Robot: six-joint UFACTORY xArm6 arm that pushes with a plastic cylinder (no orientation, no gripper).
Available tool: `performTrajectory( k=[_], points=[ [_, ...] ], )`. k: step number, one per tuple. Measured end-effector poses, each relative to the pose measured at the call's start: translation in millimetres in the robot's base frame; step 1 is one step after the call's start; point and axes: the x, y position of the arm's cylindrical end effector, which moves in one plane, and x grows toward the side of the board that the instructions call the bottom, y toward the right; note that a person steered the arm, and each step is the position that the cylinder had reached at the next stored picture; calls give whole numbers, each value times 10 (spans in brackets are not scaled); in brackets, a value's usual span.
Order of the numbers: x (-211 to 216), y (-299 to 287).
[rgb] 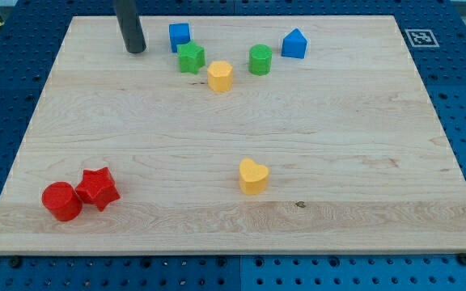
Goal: Nudge the blue triangle down a bit
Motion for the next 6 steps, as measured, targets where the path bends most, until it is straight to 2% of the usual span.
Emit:
performTrajectory(
  k=[1, 2, 3, 6],
  points=[
    [-215, -266],
    [-719, -589],
    [-880, -638],
    [-876, -158]
  ],
)
